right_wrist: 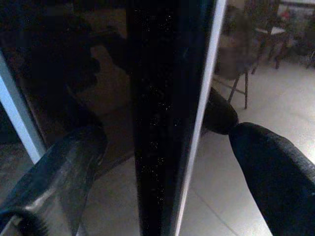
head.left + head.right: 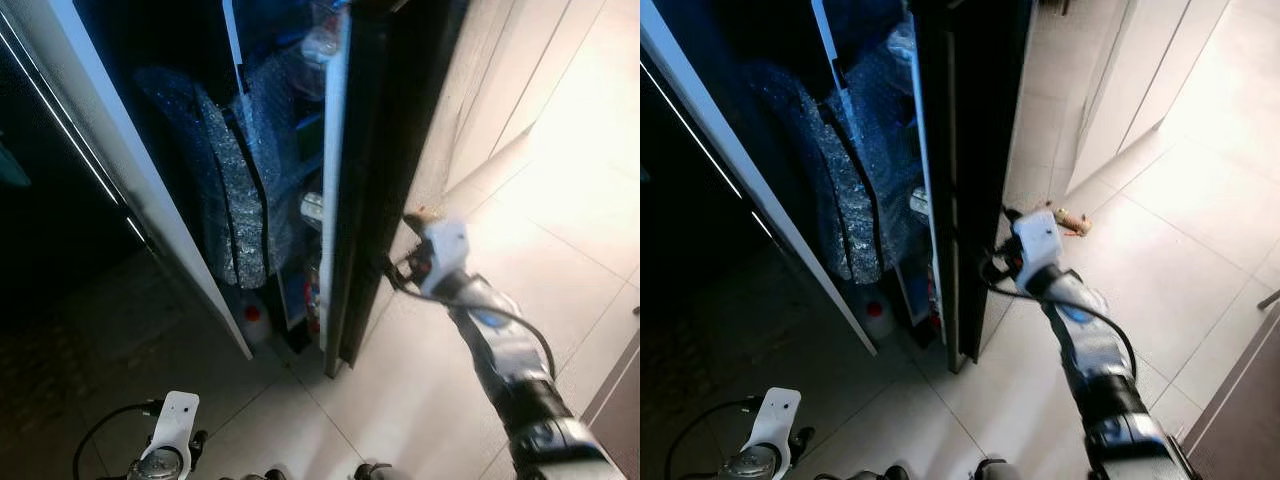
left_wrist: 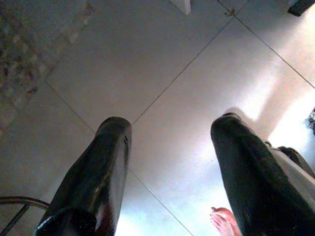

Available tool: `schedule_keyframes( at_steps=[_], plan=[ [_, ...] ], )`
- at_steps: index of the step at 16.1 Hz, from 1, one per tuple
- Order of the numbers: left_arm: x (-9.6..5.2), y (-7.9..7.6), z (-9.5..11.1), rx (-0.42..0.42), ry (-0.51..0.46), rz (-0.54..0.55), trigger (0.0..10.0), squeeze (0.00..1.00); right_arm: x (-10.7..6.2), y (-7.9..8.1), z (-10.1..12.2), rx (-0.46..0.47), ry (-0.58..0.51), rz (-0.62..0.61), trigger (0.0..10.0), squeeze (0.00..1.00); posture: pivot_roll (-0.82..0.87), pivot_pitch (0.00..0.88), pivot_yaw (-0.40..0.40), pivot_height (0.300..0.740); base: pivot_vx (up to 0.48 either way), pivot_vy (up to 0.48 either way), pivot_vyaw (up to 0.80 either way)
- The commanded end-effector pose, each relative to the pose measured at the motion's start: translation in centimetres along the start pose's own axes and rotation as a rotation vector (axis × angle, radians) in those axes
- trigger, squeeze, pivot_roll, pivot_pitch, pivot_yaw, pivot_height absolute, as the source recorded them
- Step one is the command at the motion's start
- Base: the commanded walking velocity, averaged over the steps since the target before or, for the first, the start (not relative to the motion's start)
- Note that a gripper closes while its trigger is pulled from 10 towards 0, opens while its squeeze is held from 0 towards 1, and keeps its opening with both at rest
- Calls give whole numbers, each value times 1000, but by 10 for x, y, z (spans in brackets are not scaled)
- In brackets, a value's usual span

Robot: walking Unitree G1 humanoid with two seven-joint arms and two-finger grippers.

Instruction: Restocking fridge

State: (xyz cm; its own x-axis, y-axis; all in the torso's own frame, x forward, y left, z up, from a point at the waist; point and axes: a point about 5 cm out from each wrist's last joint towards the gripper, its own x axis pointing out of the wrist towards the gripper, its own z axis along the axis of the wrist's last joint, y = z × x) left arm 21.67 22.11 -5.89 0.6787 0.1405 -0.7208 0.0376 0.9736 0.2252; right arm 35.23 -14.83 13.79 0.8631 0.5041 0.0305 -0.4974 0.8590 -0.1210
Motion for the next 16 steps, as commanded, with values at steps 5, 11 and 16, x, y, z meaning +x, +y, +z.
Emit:
schedule_keyframes(
  at_steps=[5, 11, 16],
  plan=[
    [-2, 2, -10, -6, 33, 15, 10000, 0, 41, 15, 27, 26, -46, -69, 10000, 0, -205, 172, 43, 740, 0, 0, 0],
    [-2, -1, -10, -30, 21, 22, 10000, 0, 70, 29, 56, -13, -61, -1, 10000, 0, -189, 172, 12, 740, 0, 0, 0],
    [-2, -2, -10, -48, 14, 25, 10000, 0, 83, 34, 66, 42, -48, -58, 10000, 0, -176, 164, 1, 740, 0, 0, 0]
  ],
)
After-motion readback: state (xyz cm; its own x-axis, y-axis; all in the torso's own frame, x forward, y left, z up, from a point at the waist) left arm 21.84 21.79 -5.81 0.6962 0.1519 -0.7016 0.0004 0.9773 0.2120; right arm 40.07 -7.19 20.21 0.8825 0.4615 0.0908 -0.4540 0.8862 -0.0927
